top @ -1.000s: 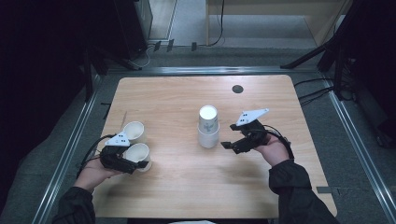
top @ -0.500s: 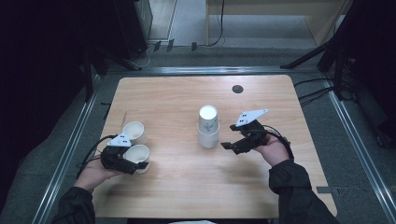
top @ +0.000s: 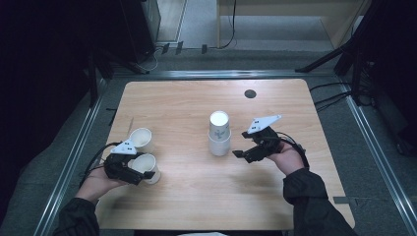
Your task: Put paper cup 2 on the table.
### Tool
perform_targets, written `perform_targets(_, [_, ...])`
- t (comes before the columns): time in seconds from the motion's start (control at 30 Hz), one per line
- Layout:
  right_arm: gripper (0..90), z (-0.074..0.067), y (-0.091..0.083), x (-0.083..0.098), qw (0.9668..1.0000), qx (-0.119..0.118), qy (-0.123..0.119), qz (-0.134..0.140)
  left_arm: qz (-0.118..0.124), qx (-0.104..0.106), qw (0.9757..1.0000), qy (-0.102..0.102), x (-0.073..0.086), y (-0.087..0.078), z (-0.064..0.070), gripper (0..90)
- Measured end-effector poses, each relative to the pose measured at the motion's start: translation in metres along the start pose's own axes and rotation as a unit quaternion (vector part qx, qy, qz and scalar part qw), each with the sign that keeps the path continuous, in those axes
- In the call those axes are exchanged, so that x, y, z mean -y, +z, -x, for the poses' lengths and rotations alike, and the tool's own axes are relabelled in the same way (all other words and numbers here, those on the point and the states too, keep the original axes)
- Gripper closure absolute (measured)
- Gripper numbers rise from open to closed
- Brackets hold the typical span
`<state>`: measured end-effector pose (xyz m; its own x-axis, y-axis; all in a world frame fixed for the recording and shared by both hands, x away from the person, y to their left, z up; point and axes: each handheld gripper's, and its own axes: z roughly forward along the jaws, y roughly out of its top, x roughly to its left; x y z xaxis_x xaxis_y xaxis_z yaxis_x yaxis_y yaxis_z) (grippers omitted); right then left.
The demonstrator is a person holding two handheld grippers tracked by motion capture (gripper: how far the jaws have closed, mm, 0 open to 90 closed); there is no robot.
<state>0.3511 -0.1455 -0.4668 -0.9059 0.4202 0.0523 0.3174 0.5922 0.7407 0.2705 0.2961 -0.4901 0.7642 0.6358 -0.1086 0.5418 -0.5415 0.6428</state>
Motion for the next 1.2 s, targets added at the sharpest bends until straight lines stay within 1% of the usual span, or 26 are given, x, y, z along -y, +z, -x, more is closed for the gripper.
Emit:
perform_targets(0.07, [21.9,0.000,0.000,0.000,1.0000,0.002,0.000,0.001,0.007,0.000,1.0000,-0.005,-0.001,-0.004,-0.002,13.2])
perform_targets(0.17, [21.9,0.001,0.000,0.000,1.0000,0.001,0.000,0.001,0.014,-0.001,0.9999,-0.006,-0.002,-0.009,-0.003,13.3])
perform_targets(0.37, [21.9,-0.001,0.001,0.000,1.0000,-0.002,-0.002,-0.002,0.020,-0.007,0.9998,-0.003,-0.005,-0.014,-0.002,13.3])
perform_targets(0.4, [21.9,-0.001,0.001,0.000,1.0000,-0.002,-0.002,-0.002,0.023,-0.006,0.9997,-0.005,-0.006,-0.016,-0.002,13.3])
perform_targets(0.53, [21.9,-0.001,0.001,0.000,1.0000,-0.002,-0.003,-0.004,0.034,-0.010,0.9994,-0.001,-0.010,-0.022,0.000,13.3])
perform_targets(0.63, [21.9,-0.002,0.002,0.000,1.0000,-0.003,-0.003,-0.006,0.048,-0.010,0.9988,-0.006,-0.012,-0.026,0.002,13.3])
perform_targets(0.7, [21.9,-0.002,0.002,0.000,1.0000,-0.003,-0.005,-0.007,0.056,-0.001,0.9984,-0.009,-0.015,-0.029,0.005,13.3])
perform_targets(0.8, [21.9,-0.004,0.002,0.000,0.9999,-0.001,-0.007,-0.009,0.065,0.002,0.9979,-0.002,-0.021,-0.032,0.011,13.3])
perform_targets(0.87, [21.9,-0.005,0.003,0.000,0.9999,-0.001,-0.010,-0.012,0.067,0.005,0.9977,0.008,-0.025,-0.033,0.015,13.3])
perform_targets(1.0, [21.9,-0.008,0.004,0.000,0.9997,-0.002,-0.019,-0.018,0.070,0.019,0.9972,0.017,-0.032,-0.030,0.023,13.3])
perform_targets(1.07, [21.9,-0.009,0.004,0.000,0.9995,-0.003,-0.023,-0.021,0.070,0.022,0.9971,0.019,-0.036,-0.028,0.026,13.4])
perform_targets(1.2, [21.8,-0.011,0.006,0.000,0.9994,-0.005,-0.025,-0.021,0.073,0.033,0.9963,0.029,-0.044,-0.024,0.034,13.5])
